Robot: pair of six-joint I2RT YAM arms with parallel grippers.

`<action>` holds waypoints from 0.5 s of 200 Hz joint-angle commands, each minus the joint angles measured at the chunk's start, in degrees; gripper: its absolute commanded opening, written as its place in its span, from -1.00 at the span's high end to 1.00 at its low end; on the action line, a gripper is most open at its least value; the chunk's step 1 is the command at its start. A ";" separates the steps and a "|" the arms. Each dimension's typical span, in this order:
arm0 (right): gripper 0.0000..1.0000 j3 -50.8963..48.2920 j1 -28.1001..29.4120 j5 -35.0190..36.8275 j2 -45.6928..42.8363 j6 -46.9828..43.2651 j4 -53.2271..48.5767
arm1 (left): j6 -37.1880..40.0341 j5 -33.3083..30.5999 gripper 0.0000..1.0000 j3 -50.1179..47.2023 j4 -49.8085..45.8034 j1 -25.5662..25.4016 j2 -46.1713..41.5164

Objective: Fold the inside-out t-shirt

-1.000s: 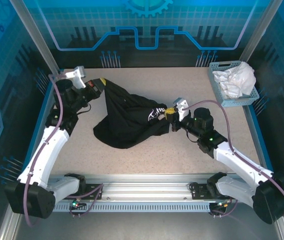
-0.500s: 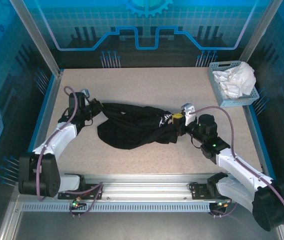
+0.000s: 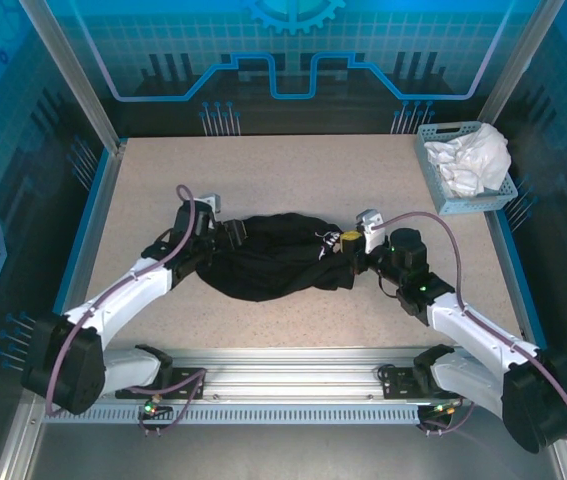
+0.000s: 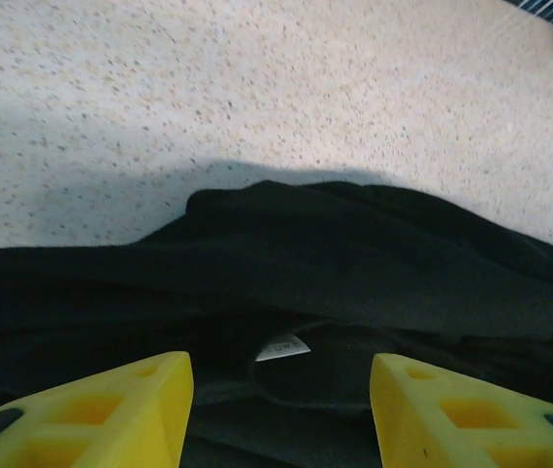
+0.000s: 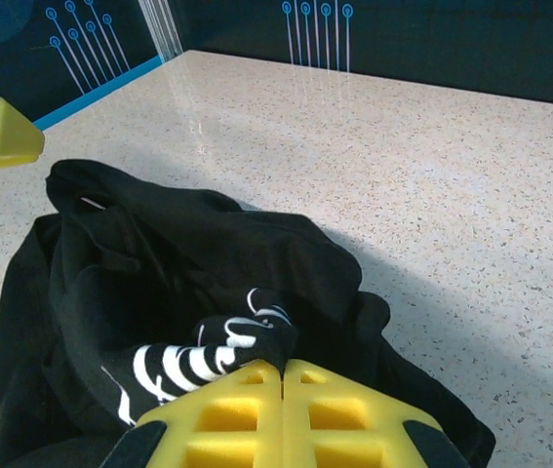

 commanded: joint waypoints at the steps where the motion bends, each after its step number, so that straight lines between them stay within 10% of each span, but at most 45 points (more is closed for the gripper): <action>1: 1.00 1.28 0.99 -0.45 0.12 -0.09 1.11 | 2.36 0.21 -0.05 0.54 -1.69 -0.60 4.46; 37: 1.00 1.50 1.15 -0.41 -0.04 -0.33 0.41 | 4.58 2.10 0.00 4.79 1.41 -0.53 12.04; 100: 1.00 1.46 1.37 1.10 -2.52 -1.16 -0.97 | 6.32 3.34 1.00 8.67 2.95 0.27 13.50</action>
